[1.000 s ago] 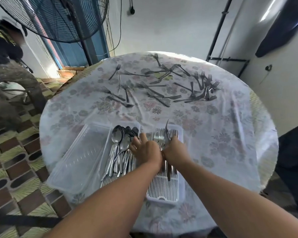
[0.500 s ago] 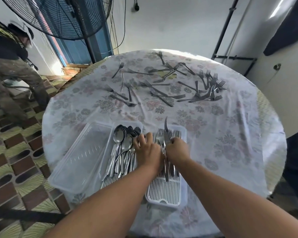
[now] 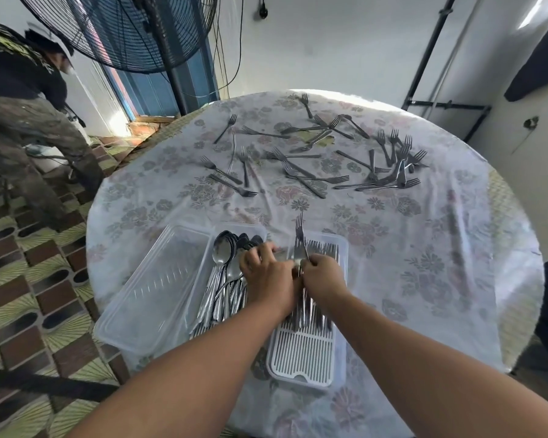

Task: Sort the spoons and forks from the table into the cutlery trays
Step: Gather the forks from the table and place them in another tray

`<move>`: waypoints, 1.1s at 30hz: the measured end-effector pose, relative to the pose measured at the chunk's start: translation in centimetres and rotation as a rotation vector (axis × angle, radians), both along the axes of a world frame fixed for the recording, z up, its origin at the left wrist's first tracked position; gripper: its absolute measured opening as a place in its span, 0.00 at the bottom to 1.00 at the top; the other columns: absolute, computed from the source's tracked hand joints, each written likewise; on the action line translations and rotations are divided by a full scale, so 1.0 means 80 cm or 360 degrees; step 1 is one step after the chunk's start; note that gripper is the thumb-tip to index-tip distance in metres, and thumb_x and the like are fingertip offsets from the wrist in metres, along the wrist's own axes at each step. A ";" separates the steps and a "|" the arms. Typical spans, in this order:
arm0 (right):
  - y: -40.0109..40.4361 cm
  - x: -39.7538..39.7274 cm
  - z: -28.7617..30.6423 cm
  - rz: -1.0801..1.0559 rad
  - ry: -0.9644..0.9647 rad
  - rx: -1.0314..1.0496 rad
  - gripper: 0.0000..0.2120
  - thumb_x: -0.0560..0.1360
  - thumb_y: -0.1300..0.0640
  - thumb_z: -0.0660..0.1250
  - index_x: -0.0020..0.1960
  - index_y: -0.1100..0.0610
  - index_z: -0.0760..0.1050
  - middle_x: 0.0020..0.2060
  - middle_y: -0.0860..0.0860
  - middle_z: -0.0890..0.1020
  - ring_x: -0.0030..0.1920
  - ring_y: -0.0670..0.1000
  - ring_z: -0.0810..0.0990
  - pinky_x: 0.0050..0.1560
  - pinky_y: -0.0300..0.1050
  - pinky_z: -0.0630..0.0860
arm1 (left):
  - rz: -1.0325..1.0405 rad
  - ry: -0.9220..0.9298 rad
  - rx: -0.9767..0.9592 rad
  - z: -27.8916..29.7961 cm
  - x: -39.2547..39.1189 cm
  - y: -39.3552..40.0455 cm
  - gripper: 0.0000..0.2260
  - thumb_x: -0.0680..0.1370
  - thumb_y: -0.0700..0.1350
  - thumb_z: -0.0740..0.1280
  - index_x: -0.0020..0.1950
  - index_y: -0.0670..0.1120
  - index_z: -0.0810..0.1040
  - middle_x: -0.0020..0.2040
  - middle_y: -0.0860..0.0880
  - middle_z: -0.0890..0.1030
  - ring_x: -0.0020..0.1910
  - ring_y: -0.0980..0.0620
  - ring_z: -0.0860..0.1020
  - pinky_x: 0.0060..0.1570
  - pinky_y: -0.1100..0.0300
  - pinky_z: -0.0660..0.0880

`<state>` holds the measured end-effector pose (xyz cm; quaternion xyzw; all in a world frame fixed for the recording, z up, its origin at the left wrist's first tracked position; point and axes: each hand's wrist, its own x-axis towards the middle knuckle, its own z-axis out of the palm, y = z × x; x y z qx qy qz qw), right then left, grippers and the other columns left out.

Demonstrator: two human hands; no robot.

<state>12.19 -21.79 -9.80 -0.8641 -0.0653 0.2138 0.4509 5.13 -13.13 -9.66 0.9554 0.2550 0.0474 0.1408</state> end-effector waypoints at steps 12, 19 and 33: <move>-0.026 -0.014 0.023 0.0175 -0.0643 -0.0420 0.25 0.83 0.53 0.54 0.80 0.49 0.63 0.61 0.54 0.75 0.59 0.59 0.78 0.50 0.51 0.72 | 0.0053 0.0019 0.0201 0.008 0.013 -0.006 0.05 0.77 0.49 0.68 0.45 0.52 0.84 0.70 0.45 0.66 0.69 0.40 0.59 0.74 0.40 0.49; -0.037 -0.053 0.015 0.0417 -0.0682 -0.1059 0.32 0.80 0.48 0.53 0.83 0.43 0.50 0.69 0.50 0.75 0.65 0.55 0.73 0.57 0.54 0.59 | -0.0388 0.0084 0.0351 0.003 0.008 -0.003 0.17 0.80 0.47 0.69 0.68 0.59 0.75 0.73 0.43 0.62 0.72 0.38 0.58 0.77 0.40 0.50; -0.052 -0.059 0.019 0.0298 -0.0895 -0.1093 0.33 0.75 0.45 0.43 0.78 0.42 0.67 0.51 0.47 0.86 0.60 0.54 0.79 0.71 0.59 0.55 | -0.0562 0.0226 0.0438 0.011 0.006 -0.003 0.10 0.77 0.50 0.71 0.58 0.54 0.80 0.74 0.44 0.59 0.74 0.37 0.54 0.76 0.38 0.41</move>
